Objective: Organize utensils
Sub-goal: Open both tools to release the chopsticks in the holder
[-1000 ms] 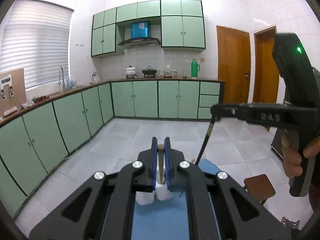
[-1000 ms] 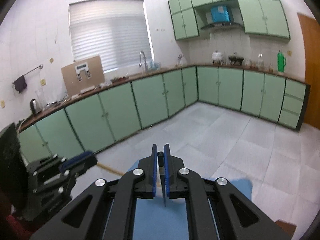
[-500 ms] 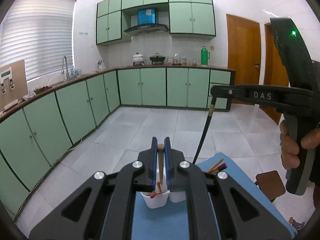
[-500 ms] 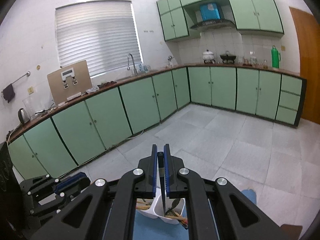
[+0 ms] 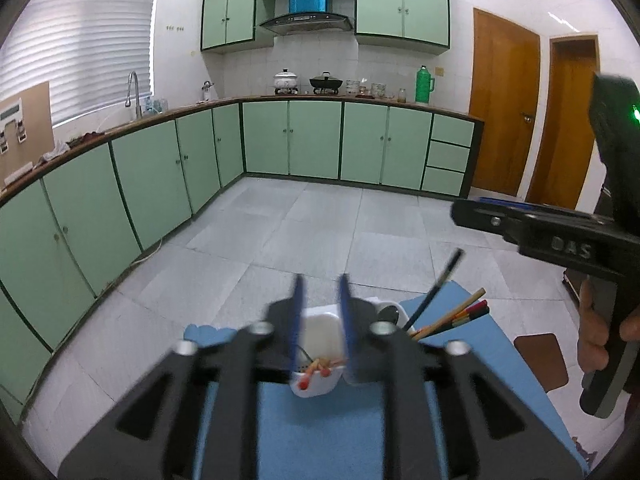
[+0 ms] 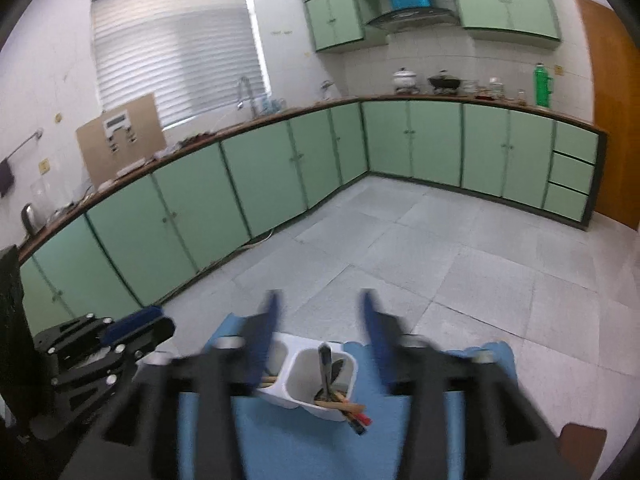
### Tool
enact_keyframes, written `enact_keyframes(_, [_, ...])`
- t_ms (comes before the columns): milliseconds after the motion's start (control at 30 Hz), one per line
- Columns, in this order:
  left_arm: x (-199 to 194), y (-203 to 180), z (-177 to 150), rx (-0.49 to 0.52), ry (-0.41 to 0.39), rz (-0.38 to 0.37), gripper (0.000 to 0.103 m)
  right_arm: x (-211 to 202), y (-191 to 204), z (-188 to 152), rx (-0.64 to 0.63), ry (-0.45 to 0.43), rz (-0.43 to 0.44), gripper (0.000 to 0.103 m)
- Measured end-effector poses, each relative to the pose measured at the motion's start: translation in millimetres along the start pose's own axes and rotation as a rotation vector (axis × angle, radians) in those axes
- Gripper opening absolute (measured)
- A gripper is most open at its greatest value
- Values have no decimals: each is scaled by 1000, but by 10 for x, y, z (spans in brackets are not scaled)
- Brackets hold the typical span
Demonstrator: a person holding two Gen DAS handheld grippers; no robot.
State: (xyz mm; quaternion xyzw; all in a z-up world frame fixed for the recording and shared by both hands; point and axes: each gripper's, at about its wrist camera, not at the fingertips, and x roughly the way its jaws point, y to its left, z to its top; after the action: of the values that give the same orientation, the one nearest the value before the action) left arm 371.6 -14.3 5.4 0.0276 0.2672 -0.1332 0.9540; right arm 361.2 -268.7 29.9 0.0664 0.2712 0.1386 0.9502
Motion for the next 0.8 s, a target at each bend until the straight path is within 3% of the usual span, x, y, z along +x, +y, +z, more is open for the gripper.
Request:
enact_keyframes(33, [-43, 23, 1, -4, -11, 10, 41, -57, -30, -22, 9, -15, -18, 59])
enact_keyframes(233, [-372, 113, -108, -49, -58, 30, 61, -435, -201, -256, 37, -69, -127, 85])
enact_keyframes(367, [-589, 80, -318, -76, -69, 40, 79, -668, -304, -498, 66, -77, -164, 97])
enact_keyframes(567, [-826, -34, -750, -101, -39, 56, 89, -943, -411, -982, 106, -33, -164, 97])
enact_keyframes(800, [-1032, -171, -1212, -116, 42, 87, 93, -1160, -307, -1526, 117, 47, -164, 97])
